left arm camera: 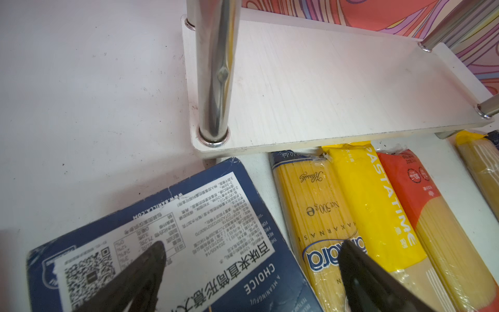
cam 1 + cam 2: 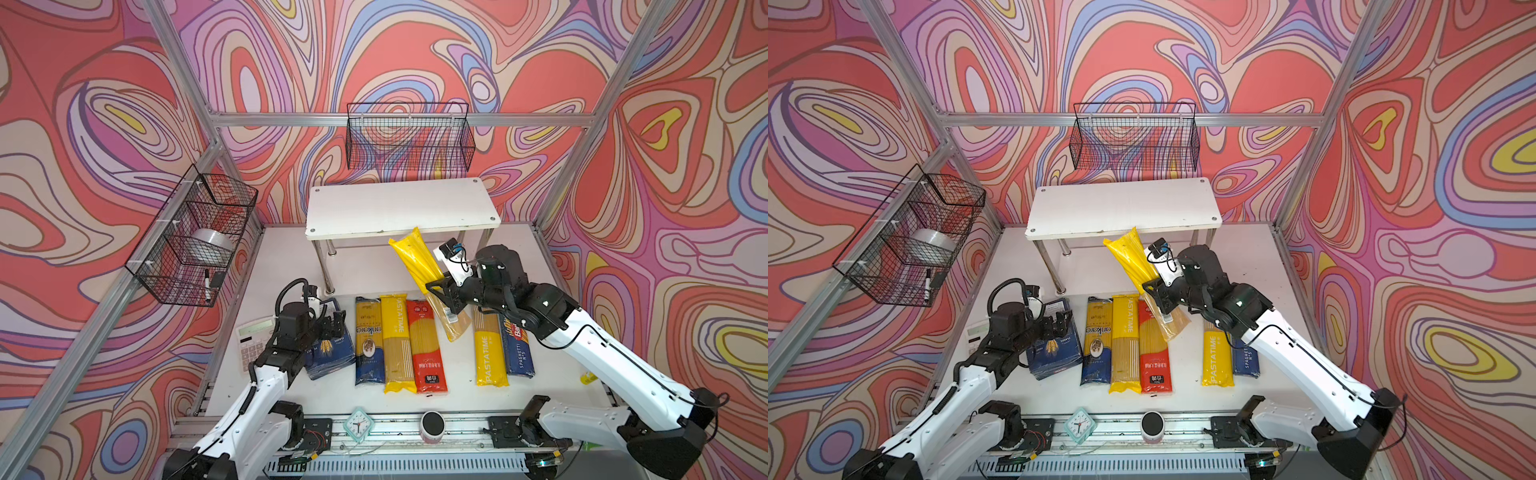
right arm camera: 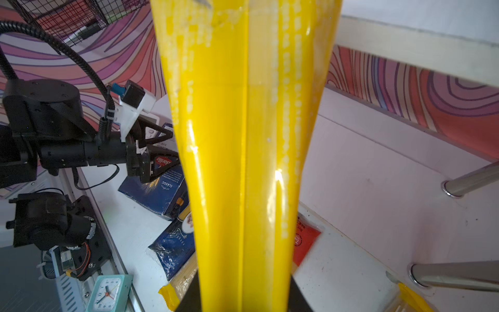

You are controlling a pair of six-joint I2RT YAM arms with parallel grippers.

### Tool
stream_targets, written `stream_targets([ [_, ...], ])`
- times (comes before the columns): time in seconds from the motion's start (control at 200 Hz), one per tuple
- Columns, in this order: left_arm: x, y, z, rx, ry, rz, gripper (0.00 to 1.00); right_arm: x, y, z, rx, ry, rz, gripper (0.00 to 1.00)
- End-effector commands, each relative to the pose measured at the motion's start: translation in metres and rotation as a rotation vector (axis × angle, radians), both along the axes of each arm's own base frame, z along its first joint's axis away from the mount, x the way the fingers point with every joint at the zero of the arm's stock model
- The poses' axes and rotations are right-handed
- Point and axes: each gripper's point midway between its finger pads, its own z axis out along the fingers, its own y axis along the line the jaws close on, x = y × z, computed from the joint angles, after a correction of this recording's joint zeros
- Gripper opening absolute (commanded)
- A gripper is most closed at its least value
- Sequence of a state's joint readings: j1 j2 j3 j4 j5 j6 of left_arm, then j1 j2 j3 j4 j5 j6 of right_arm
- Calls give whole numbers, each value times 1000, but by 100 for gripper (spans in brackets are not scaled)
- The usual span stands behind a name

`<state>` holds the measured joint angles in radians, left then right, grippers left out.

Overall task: Arrange pasta packages on shelves
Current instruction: Place the pasta bag on the shelf.

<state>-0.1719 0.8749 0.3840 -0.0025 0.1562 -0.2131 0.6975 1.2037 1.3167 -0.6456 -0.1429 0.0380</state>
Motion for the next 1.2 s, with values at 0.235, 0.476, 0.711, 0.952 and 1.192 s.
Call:
stream_targets([
  [0.235,8,-2,15,-1,-33,-1,100,38,13,87,110,-176,-92,0],
  [0.476,8,-2,14,0,-30,2,100,61,4,114,95,-223,-210,0],
  [0.711,8,-2,14,0,-30,1,100,79,-17,131,25,-268,-351,0],
  [0.952,9,-2,14,0,-28,3,100,94,-32,156,-8,-340,-420,0],
  [1.192,8,-3,14,-1,-29,-7,100,122,-54,162,15,-309,-463,0],
])
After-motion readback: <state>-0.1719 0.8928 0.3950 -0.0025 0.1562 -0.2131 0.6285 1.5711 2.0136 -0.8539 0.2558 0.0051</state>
